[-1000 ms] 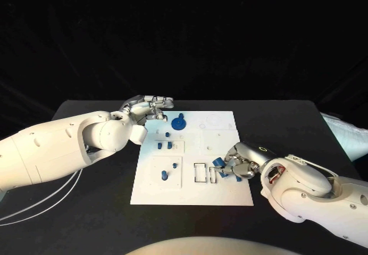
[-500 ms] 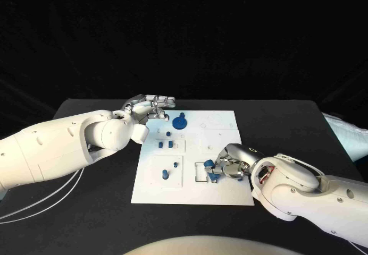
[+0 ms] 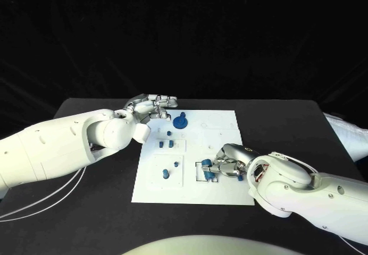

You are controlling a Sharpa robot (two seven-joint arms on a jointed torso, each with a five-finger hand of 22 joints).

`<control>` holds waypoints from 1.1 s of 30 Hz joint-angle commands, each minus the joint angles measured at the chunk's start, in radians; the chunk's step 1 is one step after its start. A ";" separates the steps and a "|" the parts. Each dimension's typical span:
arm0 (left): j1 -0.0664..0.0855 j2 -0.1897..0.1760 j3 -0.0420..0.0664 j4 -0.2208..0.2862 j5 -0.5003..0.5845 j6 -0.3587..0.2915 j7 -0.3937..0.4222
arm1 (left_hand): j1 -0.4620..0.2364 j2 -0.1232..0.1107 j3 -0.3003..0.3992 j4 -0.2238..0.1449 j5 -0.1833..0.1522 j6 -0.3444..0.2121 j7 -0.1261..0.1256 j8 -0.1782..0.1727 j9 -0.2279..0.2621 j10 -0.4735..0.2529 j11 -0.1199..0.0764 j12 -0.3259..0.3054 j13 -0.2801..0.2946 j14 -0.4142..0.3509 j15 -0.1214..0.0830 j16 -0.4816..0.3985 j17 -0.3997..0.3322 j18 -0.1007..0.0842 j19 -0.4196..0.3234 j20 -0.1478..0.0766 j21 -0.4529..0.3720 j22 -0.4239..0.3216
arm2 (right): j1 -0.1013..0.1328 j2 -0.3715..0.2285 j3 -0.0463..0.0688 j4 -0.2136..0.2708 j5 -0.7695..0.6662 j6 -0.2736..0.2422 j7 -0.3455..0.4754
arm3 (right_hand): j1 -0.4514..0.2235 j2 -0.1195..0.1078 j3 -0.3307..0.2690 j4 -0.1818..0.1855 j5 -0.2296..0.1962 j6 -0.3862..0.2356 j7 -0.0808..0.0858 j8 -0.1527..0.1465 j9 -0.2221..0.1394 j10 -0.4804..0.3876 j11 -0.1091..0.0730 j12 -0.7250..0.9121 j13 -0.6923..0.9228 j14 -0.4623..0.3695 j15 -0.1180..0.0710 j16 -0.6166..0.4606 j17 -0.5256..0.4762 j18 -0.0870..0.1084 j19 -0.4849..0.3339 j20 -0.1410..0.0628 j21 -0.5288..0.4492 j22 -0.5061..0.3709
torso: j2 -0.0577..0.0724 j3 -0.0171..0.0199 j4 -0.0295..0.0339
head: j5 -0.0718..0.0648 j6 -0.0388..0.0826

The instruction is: Assemble the parts on the task board

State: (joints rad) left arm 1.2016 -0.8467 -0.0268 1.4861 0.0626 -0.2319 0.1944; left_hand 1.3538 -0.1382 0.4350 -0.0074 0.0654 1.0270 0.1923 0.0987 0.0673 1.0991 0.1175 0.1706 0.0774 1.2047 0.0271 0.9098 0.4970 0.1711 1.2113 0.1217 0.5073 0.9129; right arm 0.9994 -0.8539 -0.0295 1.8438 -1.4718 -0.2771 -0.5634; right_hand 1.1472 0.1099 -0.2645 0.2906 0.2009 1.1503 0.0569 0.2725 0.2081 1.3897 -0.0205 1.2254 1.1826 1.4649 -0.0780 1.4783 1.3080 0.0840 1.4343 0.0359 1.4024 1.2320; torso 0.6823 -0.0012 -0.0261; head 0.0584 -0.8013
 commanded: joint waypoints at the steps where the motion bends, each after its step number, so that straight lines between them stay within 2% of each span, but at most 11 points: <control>1: 0.000 0.003 0.001 0.001 -0.003 0.020 0.002 | 0.005 -0.001 -0.001 -0.007 0.006 -0.004 -0.001 0.003 0.001 -0.004 0.000 0.003 -0.001 -0.005 0.000 -0.005 -0.001 0.011 0.001 0.004 -0.005 -0.001 | -0.002 0.007 -0.001 -0.004 -0.018 0.005 -0.001 | -0.032 -0.017 -0.027 0.001 -0.058 -0.008 0.001 -0.005 0.008 -0.008 0.005 -0.011 0.000 0.072 -0.002 -0.006 0.087 -0.016 -0.002 -0.005 -0.001 -0.002 | 0.000 0.0009 -0.0009 | 0.002 0.001; 4: 0.000 0.003 0.001 0.001 -0.003 0.020 0.002 | 0.005 -0.001 -0.001 -0.007 0.006 -0.004 -0.001 0.003 0.001 -0.004 0.000 0.003 -0.001 -0.005 0.000 -0.005 -0.001 0.011 0.001 0.004 -0.005 -0.001 | -0.002 0.010 -0.001 -0.005 -0.022 0.005 0.004 | -0.065 -0.030 -0.053 0.001 -0.101 -0.011 0.002 -0.005 0.018 -0.009 0.006 -0.018 0.001 0.071 -0.001 -0.008 0.085 -0.015 -0.003 -0.004 -0.002 -0.003 | 0.000 0.0017 -0.0008 | 0.003 -0.001; 10: 0.000 0.004 0.001 0.000 -0.003 0.020 0.002 | 0.005 -0.001 -0.001 -0.007 0.006 -0.004 -0.001 0.003 0.001 -0.004 0.000 0.003 -0.001 -0.005 0.000 -0.005 -0.001 0.011 0.001 0.004 -0.005 -0.001 | -0.003 0.012 -0.001 -0.002 -0.029 0.018 0.011 | -0.082 -0.038 -0.061 0.002 -0.113 -0.012 0.002 -0.005 0.023 -0.007 0.006 -0.018 0.006 0.072 -0.001 -0.008 0.086 -0.016 -0.002 -0.004 0.000 0.000 | 0.000 0.0009 -0.0010 | 0.002 -0.001; 17: 0.000 0.004 0.001 0.000 -0.003 0.020 0.001 | 0.005 -0.001 -0.001 -0.007 0.006 -0.004 -0.001 0.003 0.001 -0.004 0.000 0.003 -0.001 -0.005 0.000 -0.005 -0.001 0.011 0.001 0.004 -0.005 -0.001 | -0.003 0.012 -0.001 0.003 -0.029 0.030 0.012 | -0.076 -0.023 -0.055 -0.001 -0.097 -0.009 0.001 -0.003 0.031 -0.001 0.005 -0.012 0.017 0.073 -0.002 -0.006 0.090 -0.017 0.002 -0.004 0.004 0.009 | 0.000 0.0007 -0.0008 | 0.003 -0.003; 22: 0.000 0.004 0.001 0.000 -0.003 0.020 0.001 | 0.005 -0.001 -0.001 -0.007 0.006 -0.004 -0.001 0.003 0.001 -0.004 0.000 0.003 -0.001 -0.005 0.000 -0.005 -0.001 0.011 0.001 0.004 -0.005 -0.001 | -0.004 0.012 -0.002 0.005 -0.030 0.036 0.010 | -0.053 -0.003 -0.049 -0.004 -0.057 -0.007 -0.001 -0.001 0.042 0.006 0.003 -0.008 0.029 0.074 -0.003 -0.003 0.095 -0.018 0.003 -0.005 0.006 0.013 | 0.000 0.0003 -0.0005 | 0.003 -0.003; 33: 0.000 0.002 0.001 0.000 -0.003 0.019 0.000 | 0.005 -0.001 -0.001 -0.007 0.006 -0.004 -0.001 0.003 0.001 -0.004 0.000 0.003 -0.001 -0.005 0.000 -0.005 -0.001 0.011 0.001 0.004 -0.005 -0.001 | -0.005 0.010 -0.002 0.021 -0.015 0.037 0.039 | -0.066 -0.001 -0.061 0.001 -0.060 -0.004 -0.003 0.001 0.050 0.013 0.002 -0.001 0.042 0.076 -0.004 0.001 0.103 -0.018 0.004 -0.006 0.007 0.015 | 0.000 0.0008 -0.0012 | 0.005 -0.006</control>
State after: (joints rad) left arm 1.2016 -0.8455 -0.0268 1.4846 0.0626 -0.2296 0.1910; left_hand 1.3539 -0.1382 0.4350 -0.0074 0.0654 1.0270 0.1923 0.0987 0.0673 1.0991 0.1175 0.1706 0.0774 1.2047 0.0271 0.9098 0.4971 0.1709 1.2113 0.1217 0.5073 0.9130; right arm 0.9956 -0.8444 -0.0311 1.8603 -1.4867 -0.2562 -0.5493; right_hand 1.0899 0.1105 -0.3199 0.2911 0.1431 1.1457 0.0616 0.2725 0.2567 1.3966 -0.0203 1.2197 1.2227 1.4648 -0.0774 1.4744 1.3076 0.0841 1.4342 0.0360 1.4063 1.2461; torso 0.6824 -0.0006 -0.0267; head 0.0630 -0.8063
